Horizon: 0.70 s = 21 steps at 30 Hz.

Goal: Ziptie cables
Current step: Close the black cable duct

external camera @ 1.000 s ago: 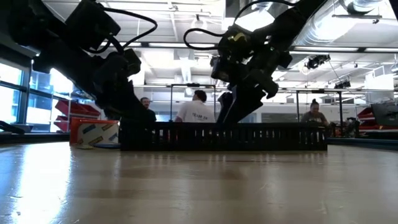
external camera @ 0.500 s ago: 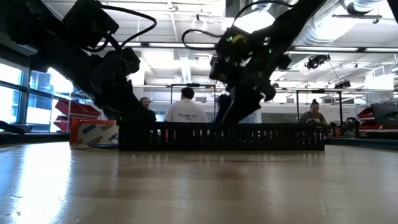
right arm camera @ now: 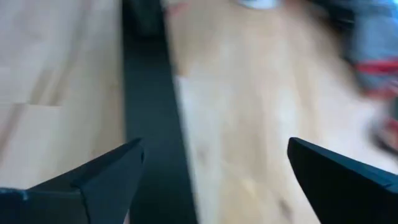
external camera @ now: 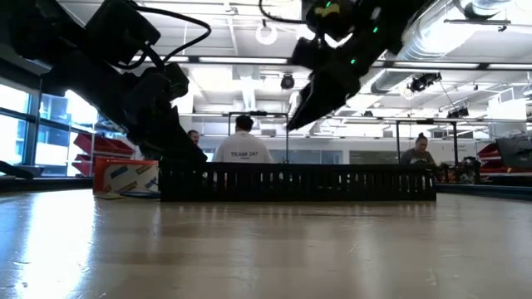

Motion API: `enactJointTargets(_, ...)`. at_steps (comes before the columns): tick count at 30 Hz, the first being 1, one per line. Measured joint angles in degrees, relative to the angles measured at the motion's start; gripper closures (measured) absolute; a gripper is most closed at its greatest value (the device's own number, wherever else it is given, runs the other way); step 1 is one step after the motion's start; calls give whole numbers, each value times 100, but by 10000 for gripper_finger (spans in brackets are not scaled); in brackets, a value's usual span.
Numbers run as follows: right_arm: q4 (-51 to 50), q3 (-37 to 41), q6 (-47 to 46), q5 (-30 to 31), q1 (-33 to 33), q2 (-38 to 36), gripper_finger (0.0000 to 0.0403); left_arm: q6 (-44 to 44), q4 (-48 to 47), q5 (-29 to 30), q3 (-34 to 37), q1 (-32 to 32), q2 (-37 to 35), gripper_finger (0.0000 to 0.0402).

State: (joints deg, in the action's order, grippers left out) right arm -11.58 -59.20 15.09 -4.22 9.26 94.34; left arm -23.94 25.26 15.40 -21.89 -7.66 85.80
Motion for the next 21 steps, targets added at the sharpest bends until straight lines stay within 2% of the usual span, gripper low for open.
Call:
enactJointTargets(5, -1212, 26, -795, 1144, -7, -988, 77, 2, 0, 50, 0, -55, -4, 402)
enactJointTargets(9, -1694, 648, -1724, 1633, -376, -1884, 144, 3, 19, 83, 7, -97, -4, 402)
enactJointTargets(15, -1316, 2202, -3408, 1990, -936, -2811, 281, 38, 68, 116, 14, -116, -4, 402)
enactJointTargets(19, -759, 2987, -3930, 2280, -1038, -2913, 372, 109, 128, 120, 15, -114, -4, 402)
enactJointTargets(21, -567, 3280, -4388, 2502, -1032, -2911, 394, 107, 135, 120, 13, -118, -4, 402)
